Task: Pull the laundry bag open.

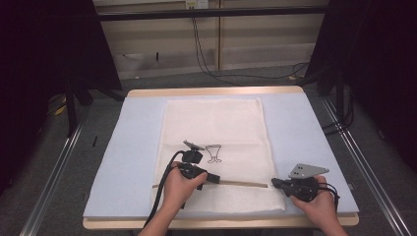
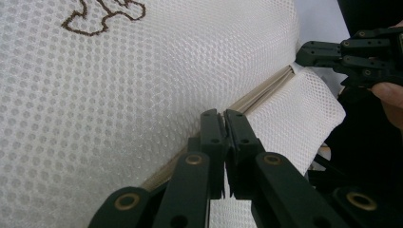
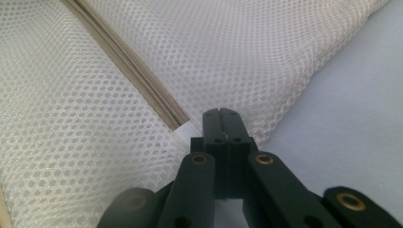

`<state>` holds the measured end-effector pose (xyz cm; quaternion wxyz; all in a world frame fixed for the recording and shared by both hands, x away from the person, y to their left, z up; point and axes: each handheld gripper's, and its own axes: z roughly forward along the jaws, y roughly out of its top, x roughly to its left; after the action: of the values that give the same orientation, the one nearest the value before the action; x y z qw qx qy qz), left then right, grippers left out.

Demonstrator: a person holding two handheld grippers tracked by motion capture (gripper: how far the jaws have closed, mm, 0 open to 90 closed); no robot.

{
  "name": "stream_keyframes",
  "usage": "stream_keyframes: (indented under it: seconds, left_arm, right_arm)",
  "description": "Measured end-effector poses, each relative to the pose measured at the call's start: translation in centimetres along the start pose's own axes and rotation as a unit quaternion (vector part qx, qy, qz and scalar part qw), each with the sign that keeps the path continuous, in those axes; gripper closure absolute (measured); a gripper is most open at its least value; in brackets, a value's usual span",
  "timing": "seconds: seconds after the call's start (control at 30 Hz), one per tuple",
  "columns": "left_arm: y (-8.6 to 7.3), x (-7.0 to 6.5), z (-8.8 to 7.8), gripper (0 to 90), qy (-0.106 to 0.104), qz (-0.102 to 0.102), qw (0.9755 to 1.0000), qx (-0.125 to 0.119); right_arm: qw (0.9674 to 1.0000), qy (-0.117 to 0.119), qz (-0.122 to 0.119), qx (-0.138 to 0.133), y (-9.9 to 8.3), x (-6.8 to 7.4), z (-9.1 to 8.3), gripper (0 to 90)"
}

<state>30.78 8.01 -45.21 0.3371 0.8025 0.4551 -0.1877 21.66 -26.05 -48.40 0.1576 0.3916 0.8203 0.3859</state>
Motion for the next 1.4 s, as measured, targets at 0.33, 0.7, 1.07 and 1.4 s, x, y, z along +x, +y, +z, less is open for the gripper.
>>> stream_keyframes:
  seconds: [0.33, 0.7, 1.07, 1.4]
  left_arm:
    - [-0.2, 0.8, -1.1, 87.3, -0.002, -0.011, 0.9999, 0.000]
    - [-1.0, 2.3, -3.3, 87.3, 0.013, -0.027, 0.9995, -0.008]
    - [-2.1, 4.2, -5.2, 87.3, 0.008, -0.042, 0.9990, -0.016]
    - [-3.2, 5.6, -7.0, 87.3, 0.007, -0.054, 0.9982, -0.025]
  right_arm:
    - [1.0000, 0.001, 0.001, -0.001, 0.0, 0.0, 0.0, 90.0]
    - [1.0000, 0.004, 0.002, -0.001, 0.0, -0.1, 0.0, 90.0]
    - [1.0000, 0.004, 0.003, -0.001, 0.0, -0.1, 0.0, 90.0]
    - [1.0000, 0.003, 0.001, -0.002, 0.0, -0.1, 0.0, 90.0]
